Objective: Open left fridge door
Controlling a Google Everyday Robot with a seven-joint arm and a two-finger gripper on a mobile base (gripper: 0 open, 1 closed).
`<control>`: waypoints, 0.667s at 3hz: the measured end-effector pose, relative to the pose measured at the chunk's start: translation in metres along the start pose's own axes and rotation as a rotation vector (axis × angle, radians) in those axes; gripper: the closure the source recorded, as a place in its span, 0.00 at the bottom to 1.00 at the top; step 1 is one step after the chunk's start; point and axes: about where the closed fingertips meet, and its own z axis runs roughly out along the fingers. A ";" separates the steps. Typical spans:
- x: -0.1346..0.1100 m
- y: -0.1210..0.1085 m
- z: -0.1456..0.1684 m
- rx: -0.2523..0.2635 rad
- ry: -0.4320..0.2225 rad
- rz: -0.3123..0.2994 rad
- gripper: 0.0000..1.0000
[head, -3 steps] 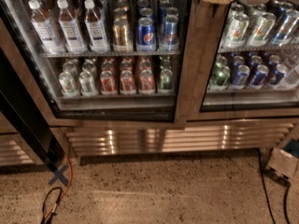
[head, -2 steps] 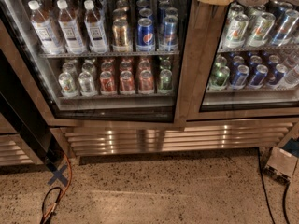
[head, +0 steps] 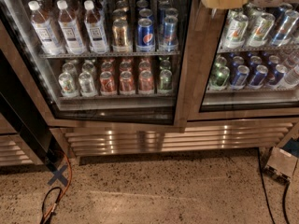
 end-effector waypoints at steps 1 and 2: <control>-0.099 0.045 -0.060 0.176 -0.086 -0.028 0.00; -0.112 0.072 -0.090 0.296 -0.096 0.016 0.00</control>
Offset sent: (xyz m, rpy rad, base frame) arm -0.2442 -0.1983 -0.0202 0.1231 0.0445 -0.7412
